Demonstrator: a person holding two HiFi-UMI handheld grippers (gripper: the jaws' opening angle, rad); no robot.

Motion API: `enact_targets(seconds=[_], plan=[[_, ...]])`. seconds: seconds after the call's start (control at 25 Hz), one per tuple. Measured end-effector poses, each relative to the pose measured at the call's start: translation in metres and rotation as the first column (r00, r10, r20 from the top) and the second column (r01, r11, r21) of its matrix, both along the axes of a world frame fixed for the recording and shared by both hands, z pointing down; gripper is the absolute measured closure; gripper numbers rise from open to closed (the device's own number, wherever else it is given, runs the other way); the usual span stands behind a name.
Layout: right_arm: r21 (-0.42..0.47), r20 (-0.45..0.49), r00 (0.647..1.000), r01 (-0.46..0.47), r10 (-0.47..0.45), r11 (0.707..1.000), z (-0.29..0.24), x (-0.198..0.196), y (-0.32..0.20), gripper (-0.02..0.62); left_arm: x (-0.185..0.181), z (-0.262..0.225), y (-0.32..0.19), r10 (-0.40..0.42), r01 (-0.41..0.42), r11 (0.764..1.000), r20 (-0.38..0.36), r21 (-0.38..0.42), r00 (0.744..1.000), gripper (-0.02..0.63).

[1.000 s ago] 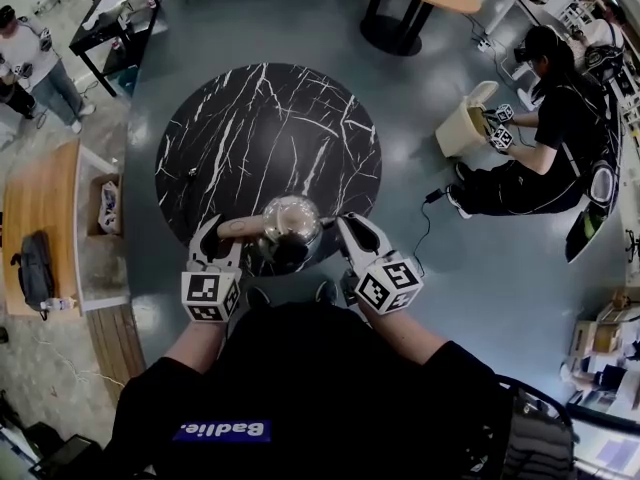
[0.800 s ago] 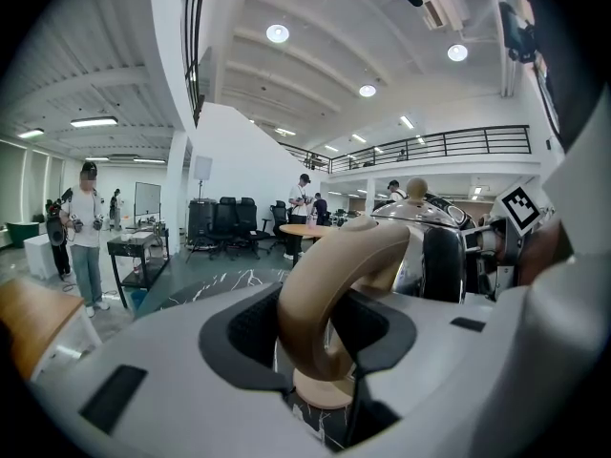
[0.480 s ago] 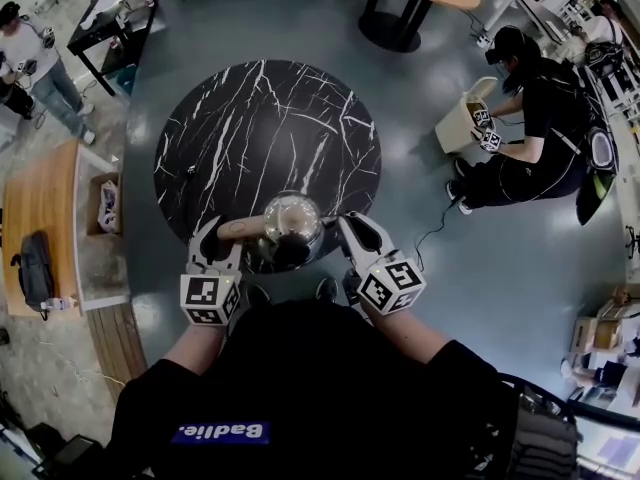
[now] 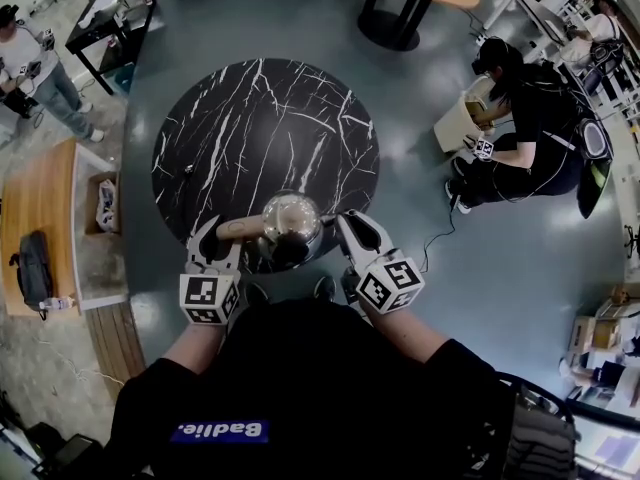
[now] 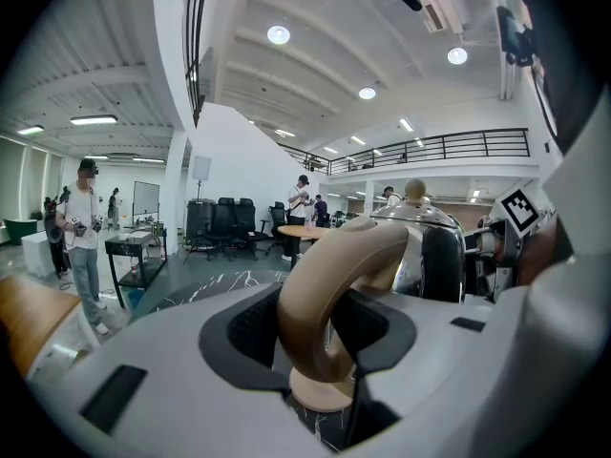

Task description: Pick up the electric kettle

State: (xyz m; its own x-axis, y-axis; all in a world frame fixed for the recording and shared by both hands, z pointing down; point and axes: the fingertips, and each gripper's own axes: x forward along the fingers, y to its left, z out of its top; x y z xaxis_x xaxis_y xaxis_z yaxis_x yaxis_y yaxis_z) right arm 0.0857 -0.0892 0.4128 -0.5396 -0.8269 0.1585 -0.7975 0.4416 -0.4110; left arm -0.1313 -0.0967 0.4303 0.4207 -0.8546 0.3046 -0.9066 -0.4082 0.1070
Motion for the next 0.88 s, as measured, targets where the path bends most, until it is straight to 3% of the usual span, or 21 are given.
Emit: enact_targets(seconds=[0.88], plan=[[-0.015,0.006,1.0,0.002,-0.002,1.0,0.0048,-0.0018,0.0009,0.526,-0.0022,0.0032,-0.0004,-0.006,0.006,1.0,-0.003,-0.004,1.0,0.454]])
